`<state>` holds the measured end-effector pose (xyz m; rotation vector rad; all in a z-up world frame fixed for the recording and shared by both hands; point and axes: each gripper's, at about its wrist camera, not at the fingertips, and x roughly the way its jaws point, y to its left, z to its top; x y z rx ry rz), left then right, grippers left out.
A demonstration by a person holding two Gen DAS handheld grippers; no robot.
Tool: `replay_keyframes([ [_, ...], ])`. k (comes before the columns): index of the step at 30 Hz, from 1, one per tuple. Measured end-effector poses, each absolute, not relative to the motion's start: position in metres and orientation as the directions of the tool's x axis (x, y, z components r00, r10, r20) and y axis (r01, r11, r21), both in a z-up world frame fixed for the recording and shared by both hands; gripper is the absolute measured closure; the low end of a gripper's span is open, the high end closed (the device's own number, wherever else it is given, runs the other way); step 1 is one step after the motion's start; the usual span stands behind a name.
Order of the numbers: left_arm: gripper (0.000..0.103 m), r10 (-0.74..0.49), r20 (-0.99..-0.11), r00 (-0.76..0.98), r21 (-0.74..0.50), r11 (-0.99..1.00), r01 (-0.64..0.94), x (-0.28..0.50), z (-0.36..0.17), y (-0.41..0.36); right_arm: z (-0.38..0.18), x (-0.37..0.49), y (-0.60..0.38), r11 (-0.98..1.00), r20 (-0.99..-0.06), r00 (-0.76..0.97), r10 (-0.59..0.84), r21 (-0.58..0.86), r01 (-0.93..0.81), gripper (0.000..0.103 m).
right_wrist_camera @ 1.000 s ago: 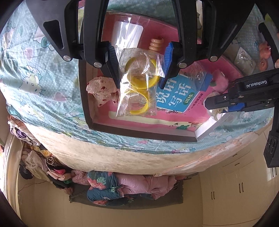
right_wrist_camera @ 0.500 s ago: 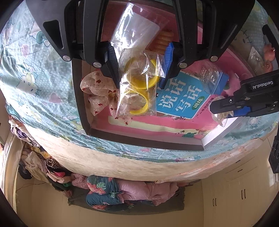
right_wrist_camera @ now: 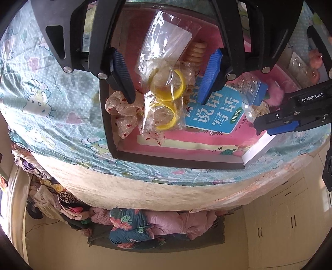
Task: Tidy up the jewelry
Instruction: 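Move both tools back toward the large cream claw clip and earring card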
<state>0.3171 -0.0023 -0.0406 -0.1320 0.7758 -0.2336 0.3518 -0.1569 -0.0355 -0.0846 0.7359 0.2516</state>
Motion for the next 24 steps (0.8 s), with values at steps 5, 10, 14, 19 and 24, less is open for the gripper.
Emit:
replay_keyframes([
  [5, 0.051, -0.248, -0.668, 0.702, -0.21, 0.967, 0.142, 0.309, -0.036, 0.003, -0.029, 0.344, -0.16, 0.968, -0.659, 0.725, 0.202, 0.022, -0.249, 0.032],
  [10, 0.044, -0.239, -0.657, 0.715, -0.209, 0.969, 0.131, 0.296, -0.032, 0.008, -0.026, 0.335, -0.163, 0.97, -0.65, 0.732, 0.205, 0.035, -0.241, 0.028],
  [14, 0.038, -0.231, -0.651, 0.723, -0.216, 0.97, 0.115, 0.285, -0.03, 0.014, -0.024, 0.328, -0.164, 0.971, -0.646, 0.736, 0.204, 0.037, -0.236, 0.025],
  [19, 0.031, -0.211, -0.646, 0.733, -0.21, 0.973, 0.095, 0.273, -0.027, 0.022, -0.02, 0.32, -0.161, 0.971, -0.635, 0.744, 0.21, 0.045, -0.236, 0.023],
  [24, 0.024, -0.193, -0.648, 0.737, -0.203, 0.976, 0.077, 0.26, -0.027, 0.028, -0.017, 0.31, -0.156, 0.968, -0.63, 0.745, 0.218, 0.045, -0.245, 0.021],
])
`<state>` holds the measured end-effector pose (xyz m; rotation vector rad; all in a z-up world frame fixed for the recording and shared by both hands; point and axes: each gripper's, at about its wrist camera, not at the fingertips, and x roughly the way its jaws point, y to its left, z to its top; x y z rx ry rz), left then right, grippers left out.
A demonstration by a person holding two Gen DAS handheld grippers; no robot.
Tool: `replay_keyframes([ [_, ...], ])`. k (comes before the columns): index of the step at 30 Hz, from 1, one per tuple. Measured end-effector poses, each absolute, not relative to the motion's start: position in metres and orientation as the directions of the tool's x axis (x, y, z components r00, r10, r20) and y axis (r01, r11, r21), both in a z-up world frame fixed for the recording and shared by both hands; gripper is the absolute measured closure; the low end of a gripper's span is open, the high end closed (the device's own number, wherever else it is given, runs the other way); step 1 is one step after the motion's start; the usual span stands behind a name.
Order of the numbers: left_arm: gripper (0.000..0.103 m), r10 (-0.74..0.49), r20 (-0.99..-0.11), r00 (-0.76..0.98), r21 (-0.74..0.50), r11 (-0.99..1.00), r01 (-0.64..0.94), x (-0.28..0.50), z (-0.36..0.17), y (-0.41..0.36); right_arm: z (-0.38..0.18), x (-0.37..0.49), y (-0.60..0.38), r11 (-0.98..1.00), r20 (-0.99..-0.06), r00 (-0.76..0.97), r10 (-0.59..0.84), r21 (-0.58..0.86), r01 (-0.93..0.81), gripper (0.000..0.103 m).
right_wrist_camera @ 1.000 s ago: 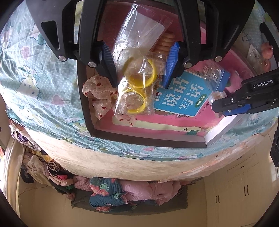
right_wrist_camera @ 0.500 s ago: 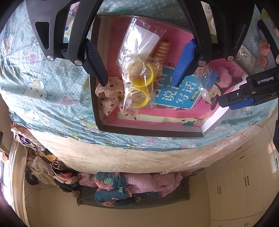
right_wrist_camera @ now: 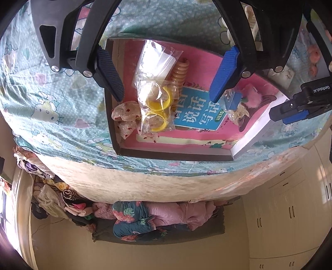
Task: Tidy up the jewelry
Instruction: 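Move both tools back toward the large cream claw clip and earring card, then grasp the large cream claw clip with the right tool while the left grasps the earring card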
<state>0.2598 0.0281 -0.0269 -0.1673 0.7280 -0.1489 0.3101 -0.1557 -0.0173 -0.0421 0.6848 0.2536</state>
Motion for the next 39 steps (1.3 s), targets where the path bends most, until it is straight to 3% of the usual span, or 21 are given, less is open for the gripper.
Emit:
replay_keyframes([
  [11, 0.017, -0.161, -0.65, 0.743, -0.197, 0.98, 0.04, 0.236, -0.027, 0.041, -0.017, 0.288, -0.142, 0.958, -0.636, 0.731, 0.249, 0.051, -0.282, 0.021],
  [39, 0.017, -0.109, -0.658, 0.745, -0.142, 0.99, 0.019, 0.196, -0.033, 0.048, -0.019, 0.235, -0.118, 0.936, -0.645, 0.71, 0.282, 0.025, -0.35, 0.021],
])
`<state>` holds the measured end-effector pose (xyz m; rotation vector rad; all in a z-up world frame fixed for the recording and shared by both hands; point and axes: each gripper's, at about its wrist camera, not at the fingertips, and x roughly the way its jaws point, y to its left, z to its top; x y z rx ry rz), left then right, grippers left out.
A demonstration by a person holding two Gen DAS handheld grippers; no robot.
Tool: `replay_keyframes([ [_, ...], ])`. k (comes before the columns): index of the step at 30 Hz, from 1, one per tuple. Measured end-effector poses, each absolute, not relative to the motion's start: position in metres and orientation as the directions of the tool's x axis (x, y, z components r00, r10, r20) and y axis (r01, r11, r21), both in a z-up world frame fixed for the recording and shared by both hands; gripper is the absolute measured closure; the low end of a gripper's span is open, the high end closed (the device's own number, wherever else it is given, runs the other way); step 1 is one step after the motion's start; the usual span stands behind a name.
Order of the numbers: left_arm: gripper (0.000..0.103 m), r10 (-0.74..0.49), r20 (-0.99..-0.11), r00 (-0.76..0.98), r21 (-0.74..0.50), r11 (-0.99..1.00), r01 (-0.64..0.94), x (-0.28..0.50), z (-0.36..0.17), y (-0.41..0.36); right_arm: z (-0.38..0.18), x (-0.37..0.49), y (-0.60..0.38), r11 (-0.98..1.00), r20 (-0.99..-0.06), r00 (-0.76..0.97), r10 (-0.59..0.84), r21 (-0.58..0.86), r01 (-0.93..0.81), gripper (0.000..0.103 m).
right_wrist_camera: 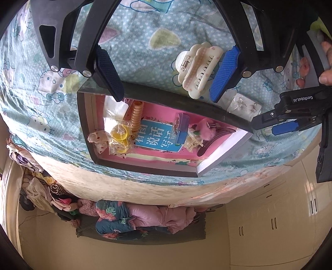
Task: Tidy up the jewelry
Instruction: 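Grasp the large cream claw clip with the right tool while the left grasps the earring card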
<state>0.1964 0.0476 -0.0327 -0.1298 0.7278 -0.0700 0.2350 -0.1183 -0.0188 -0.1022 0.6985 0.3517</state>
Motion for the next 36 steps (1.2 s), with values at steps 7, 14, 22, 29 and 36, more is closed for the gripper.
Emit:
replay_keyframes([
  [7, 0.017, -0.089, -0.687, 0.721, -0.126, 0.992, 0.002, 0.194, -0.043, 0.051, -0.034, 0.232, -0.109, 0.925, -0.678, 0.669, 0.303, 0.04, -0.378, 0.021],
  [14, 0.017, -0.088, -0.712, 0.697, -0.113, 0.994, 0.01, 0.198, -0.056, 0.044, -0.047, 0.234, -0.101, 0.919, -0.702, 0.634, 0.324, 0.073, -0.388, 0.021],
  [22, 0.017, -0.105, -0.724, 0.681, -0.122, 0.992, 0.023, 0.203, -0.064, 0.039, -0.062, 0.235, -0.091, 0.919, -0.729, 0.606, 0.319, 0.082, -0.385, 0.021],
  [29, 0.017, -0.11, -0.726, 0.679, -0.117, 0.993, 0.035, 0.205, -0.066, 0.034, -0.07, 0.232, -0.083, 0.912, -0.736, 0.611, 0.292, 0.023, -0.409, 0.052],
  [36, 0.017, -0.117, -0.732, 0.672, -0.113, 0.992, 0.05, 0.208, -0.068, 0.029, -0.071, 0.225, -0.085, 0.904, -0.727, 0.619, 0.297, 0.006, -0.427, 0.053],
])
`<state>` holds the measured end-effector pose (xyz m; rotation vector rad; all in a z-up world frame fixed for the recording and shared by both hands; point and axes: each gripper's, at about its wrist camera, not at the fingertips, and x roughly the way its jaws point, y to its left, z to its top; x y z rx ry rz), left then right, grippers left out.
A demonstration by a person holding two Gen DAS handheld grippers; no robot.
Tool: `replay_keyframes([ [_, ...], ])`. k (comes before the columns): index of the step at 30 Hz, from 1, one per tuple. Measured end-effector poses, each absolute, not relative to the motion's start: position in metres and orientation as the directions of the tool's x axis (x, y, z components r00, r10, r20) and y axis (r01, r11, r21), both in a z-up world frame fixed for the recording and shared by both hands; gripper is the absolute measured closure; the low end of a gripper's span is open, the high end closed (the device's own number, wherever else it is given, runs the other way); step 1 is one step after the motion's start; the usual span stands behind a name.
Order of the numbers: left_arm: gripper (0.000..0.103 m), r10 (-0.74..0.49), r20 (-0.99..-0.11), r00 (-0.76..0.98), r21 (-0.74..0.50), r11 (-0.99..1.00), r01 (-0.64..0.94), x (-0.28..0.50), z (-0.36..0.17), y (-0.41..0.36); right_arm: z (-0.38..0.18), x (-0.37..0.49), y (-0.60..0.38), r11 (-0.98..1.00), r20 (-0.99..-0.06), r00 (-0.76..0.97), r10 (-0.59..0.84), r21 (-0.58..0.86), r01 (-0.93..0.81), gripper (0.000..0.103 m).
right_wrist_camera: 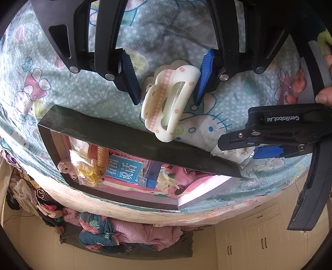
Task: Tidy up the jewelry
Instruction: 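Grasp the large cream claw clip with the right tool while the left grasps the earring card, then carry the claw clip and earring card into the tray box and open both tools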
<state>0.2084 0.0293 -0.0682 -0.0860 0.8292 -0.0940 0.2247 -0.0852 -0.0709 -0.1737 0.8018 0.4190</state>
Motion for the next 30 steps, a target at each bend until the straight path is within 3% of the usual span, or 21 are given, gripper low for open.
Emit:
replay_keyframes([
  [4, 0.023, -0.129, -0.734, 0.667, -0.115, 0.991, 0.065, 0.212, -0.07, 0.026, -0.069, 0.219, -0.091, 0.903, -0.726, 0.618, 0.302, 0.009, -0.429, 0.053],
  [6, 0.036, -0.133, -0.737, 0.663, -0.113, 0.991, 0.072, 0.214, -0.07, 0.024, -0.068, 0.217, -0.095, 0.904, -0.725, 0.62, 0.301, 0.01, -0.428, 0.053],
  [9, 0.045, -0.129, -0.742, 0.658, -0.105, 0.992, 0.077, 0.214, -0.072, 0.021, -0.067, 0.214, -0.101, 0.906, -0.726, 0.62, 0.298, 0.011, -0.423, 0.053],
  [17, 0.047, -0.192, -0.72, 0.667, -0.142, 0.981, 0.129, 0.199, -0.059, 0.011, -0.056, 0.208, -0.121, 0.919, -0.714, 0.638, 0.288, 0.018, -0.395, 0.054],
  [18, 0.047, -0.199, -0.712, 0.674, -0.146, 0.98, 0.136, 0.197, -0.055, 0.009, -0.054, 0.208, -0.124, 0.92, -0.709, 0.644, 0.286, 0.017, -0.39, 0.055],
  [20, 0.047, -0.217, -0.698, 0.683, -0.162, 0.976, 0.144, 0.197, -0.048, 0.008, -0.048, 0.209, -0.132, 0.925, -0.701, 0.655, 0.28, 0.015, -0.379, 0.068],
  [30, 0.047, -0.253, -0.654, 0.713, -0.175, 0.967, 0.183, 0.223, -0.02, -0.015, -0.025, 0.225, -0.166, 0.951, -0.658, 0.713, 0.245, 0.021, -0.307, 0.068],
])
